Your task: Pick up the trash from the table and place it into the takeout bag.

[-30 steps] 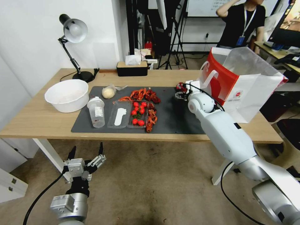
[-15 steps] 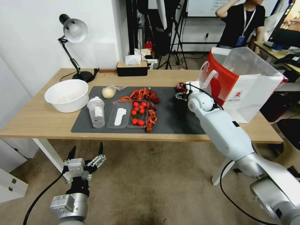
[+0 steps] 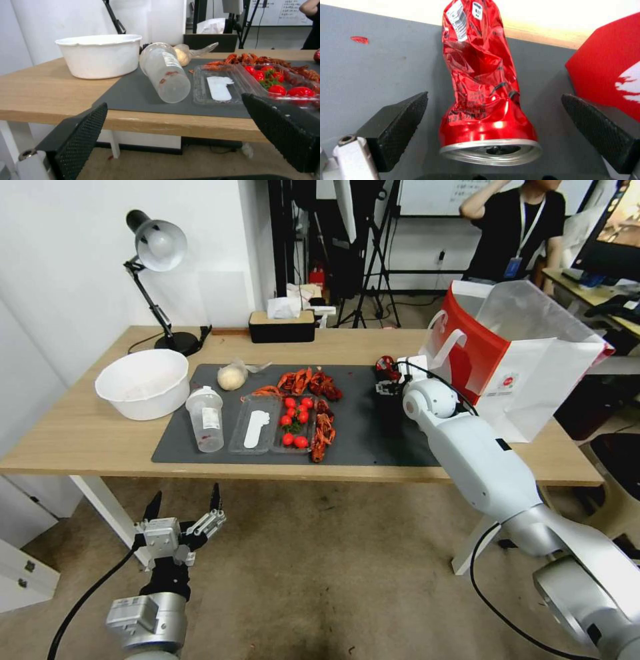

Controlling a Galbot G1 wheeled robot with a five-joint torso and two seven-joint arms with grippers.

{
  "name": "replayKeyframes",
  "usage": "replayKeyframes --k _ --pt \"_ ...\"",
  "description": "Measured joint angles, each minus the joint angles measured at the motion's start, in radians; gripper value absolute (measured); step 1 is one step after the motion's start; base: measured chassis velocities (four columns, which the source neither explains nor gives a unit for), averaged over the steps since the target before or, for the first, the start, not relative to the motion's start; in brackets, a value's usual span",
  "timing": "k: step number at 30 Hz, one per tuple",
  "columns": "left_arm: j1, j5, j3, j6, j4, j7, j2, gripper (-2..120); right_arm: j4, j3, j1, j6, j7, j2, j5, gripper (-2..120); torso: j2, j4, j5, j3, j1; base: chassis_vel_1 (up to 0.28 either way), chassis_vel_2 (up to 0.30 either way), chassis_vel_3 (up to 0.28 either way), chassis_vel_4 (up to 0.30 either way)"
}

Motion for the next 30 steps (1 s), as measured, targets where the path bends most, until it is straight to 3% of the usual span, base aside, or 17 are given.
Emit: replayKeyframes --k 5,13,18,19,30 --pt "0.004 0.001 0.000 0.000 0.000 0.000 0.000 100 -0.012 0.003 0.000 0.009 -0.002 0.002 0.000 98 0.000 0.0000 0.0000 0.000 0.000 0.000 0.000 0.000 0.000" --pt "0.005 0.000 -0.002 -0.001 0.000 0.000 0.003 100 -0.010 0.015 -0.018 0.017 -0.003 0.007 0.000 71 0.000 0.0002 -0.0001 0.000 0.000 0.000 0.000 0.000 0.000" --pt "0.004 0.000 -0.002 -0.001 0.000 0.000 0.002 100 -0.010 0.016 -0.019 0.018 -0.004 0.007 0.000 69 0.000 0.0003 -0.0001 0.000 0.000 0.000 0.000 0.000 0.000" --pt "0.004 0.000 -0.001 -0.001 0.000 0.000 0.002 100 -0.010 0.016 -0.019 0.018 -0.005 0.007 0.000 52 0.000 0.0003 -0.0001 0.000 0.000 0.000 0.000 0.000 0.000" --pt "0.004 0.001 0.000 -0.001 0.000 0.000 0.001 100 -0.010 0.017 -0.021 0.018 -0.008 0.007 0.000 52 0.000 0.0006 0.0000 0.000 0.000 0.000 0.000 0.000 0.000"
